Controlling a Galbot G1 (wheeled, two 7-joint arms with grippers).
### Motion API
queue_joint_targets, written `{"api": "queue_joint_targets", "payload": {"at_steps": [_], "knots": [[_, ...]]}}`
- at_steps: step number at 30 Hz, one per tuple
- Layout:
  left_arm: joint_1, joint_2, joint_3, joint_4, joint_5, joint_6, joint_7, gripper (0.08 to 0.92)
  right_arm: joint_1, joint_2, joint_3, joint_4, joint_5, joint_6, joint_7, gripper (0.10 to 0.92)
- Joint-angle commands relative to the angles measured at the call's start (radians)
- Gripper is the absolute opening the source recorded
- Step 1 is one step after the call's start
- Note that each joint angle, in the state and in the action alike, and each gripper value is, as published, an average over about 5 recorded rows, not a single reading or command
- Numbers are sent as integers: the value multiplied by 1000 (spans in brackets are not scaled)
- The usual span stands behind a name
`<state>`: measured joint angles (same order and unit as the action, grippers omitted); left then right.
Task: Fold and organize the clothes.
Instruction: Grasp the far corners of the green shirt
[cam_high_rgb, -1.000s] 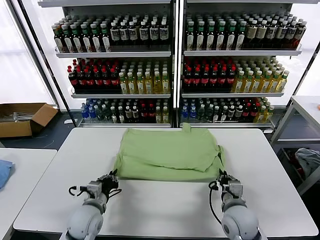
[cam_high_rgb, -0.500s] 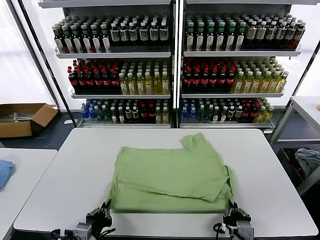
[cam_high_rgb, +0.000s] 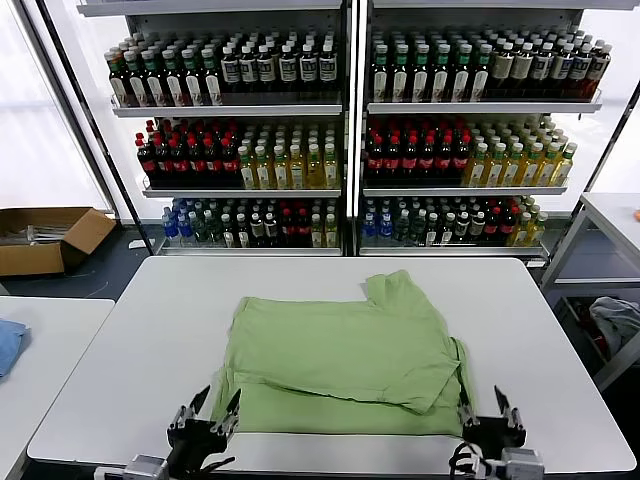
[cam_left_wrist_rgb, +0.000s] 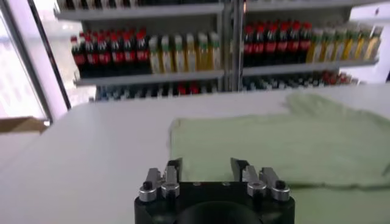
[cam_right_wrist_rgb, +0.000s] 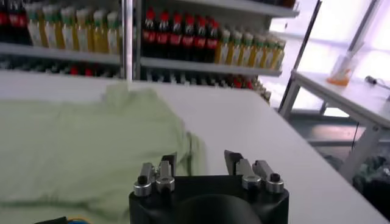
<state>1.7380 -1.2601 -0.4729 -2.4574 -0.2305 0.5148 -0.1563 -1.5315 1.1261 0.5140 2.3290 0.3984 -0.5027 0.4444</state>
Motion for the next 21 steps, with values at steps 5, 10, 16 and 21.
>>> {"api": "queue_joint_targets", "payload": {"at_steps": [5, 10, 16, 21], "knots": [[-590, 183, 29, 387, -184, 14, 161, 820, 660, -246, -130, -485, 254, -68, -352, 821], [-811, 228, 113, 642, -287, 55, 158, 823, 890, -247, -334, -724, 292, -74, -358, 823], [-920, 194, 189, 825, -268, 62, 139, 823, 1025, -129, -433, -921, 213, -47, -337, 823], [-941, 167, 212, 880, -245, 62, 131, 823, 1059, -36, -451, -1009, 153, -37, -346, 823]]}}
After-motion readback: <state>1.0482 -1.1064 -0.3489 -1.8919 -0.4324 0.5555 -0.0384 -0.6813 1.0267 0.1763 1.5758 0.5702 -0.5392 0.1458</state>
